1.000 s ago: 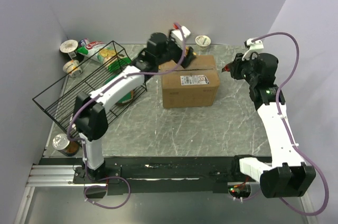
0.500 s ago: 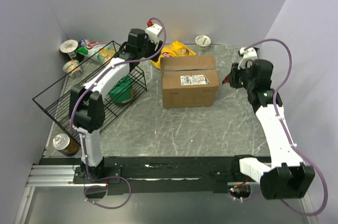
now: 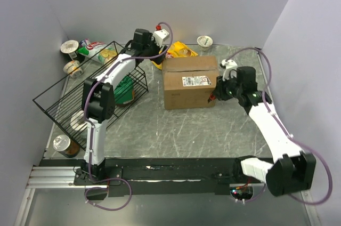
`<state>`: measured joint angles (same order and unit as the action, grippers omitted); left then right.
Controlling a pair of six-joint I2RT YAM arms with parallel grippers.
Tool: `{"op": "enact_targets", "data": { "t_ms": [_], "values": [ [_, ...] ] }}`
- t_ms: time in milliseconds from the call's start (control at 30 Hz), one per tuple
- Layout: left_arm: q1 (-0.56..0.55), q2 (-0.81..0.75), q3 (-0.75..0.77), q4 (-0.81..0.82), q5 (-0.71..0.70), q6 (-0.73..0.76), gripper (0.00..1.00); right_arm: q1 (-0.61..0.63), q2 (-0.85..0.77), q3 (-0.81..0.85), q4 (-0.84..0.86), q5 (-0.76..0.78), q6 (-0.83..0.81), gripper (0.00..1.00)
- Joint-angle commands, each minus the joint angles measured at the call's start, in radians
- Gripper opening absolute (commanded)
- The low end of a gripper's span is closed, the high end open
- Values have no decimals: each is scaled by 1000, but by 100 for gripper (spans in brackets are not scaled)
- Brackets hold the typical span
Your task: Unpack the express box
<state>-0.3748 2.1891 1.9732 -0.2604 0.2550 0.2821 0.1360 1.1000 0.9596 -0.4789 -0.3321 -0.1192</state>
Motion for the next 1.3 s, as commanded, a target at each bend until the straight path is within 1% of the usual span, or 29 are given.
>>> {"op": "enact_targets", "data": {
  "t_ms": [0,67,100,133,200,233,267,300,333,367,433,467,567,700,733,800,833,867,900,933,967,1000,1033,1067,1100,1167,1200,1233,1267],
  "values": [
    [-7,-89,-54,-83,197,55,74,20,99,115,149,36,-2,0],
    [-9,-176,-144,-92,262,81,72,19,159,172,172,76,-37,0],
    [-9,-210,-184,-97,362,97,72,19,185,195,174,90,-51,0],
    [-15,-247,-256,-105,401,130,71,19,237,220,177,102,-65,0],
    [-33,-346,-325,-112,475,160,71,19,296,293,189,129,-106,0],
    [-59,-380,-382,-144,498,214,71,19,361,321,192,133,-118,0],
    [-78,-438,-407,-163,509,250,71,14,392,377,203,140,-134,0],
    [-99,-463,-430,-175,509,282,71,16,424,408,209,140,-141,0],
    [-145,-503,-469,-195,506,351,72,16,489,438,218,134,-148,0],
    [-170,-517,-487,-229,498,385,72,16,521,502,224,131,-151,0],
    [-219,-545,-520,-226,449,408,73,24,614,574,223,134,-137,0],
    [-219,-548,-524,-218,446,405,73,25,639,631,223,140,-132,0],
    [-199,-551,-488,-240,395,402,74,25,661,666,240,160,-146,0],
    [-119,-552,-398,-255,460,372,75,-12,577,610,247,183,-165,0],
    [-89,-546,-369,-232,470,321,75,-44,527,591,229,180,-152,0],
    [-66,-532,-347,-168,461,252,78,-70,465,523,212,176,-157,0],
    [-49,-507,-326,-96,451,168,79,-82,396,493,189,174,-172,0],
    [-46,-490,-314,-51,432,123,80,-84,359,434,177,173,-178,0],
    [-41,-468,-301,-13,352,80,82,-84,321,403,157,157,-184,0],
    [-41,-421,-268,53,295,-10,82,-84,251,374,134,153,-195,0],
    [-41,-393,-243,71,255,-50,83,-84,215,323,81,148,-195,0],
    [-39,-365,-217,82,181,-81,83,-84,180,297,57,133,-194,0],
    [-38,-309,-162,99,162,-131,84,-82,116,271,34,125,-185,0],
    [-36,-277,-130,96,164,-147,85,-82,88,225,-19,119,-178,0],
    [-32,-244,-56,90,177,-156,85,-79,60,202,-44,102,-172,0],
    [-13,-148,15,87,237,-222,85,-73,-14,130,-79,85,-145,0],
    [-3,-115,70,96,274,-315,86,-72,-34,108,-102,64,-134,0],
    [23,-60,91,108,381,-360,86,-67,-66,87,-112,29,-116,0],
    [36,-39,107,148,439,-404,86,-59,-77,55,-121,13,-105,0]
  ]
}}
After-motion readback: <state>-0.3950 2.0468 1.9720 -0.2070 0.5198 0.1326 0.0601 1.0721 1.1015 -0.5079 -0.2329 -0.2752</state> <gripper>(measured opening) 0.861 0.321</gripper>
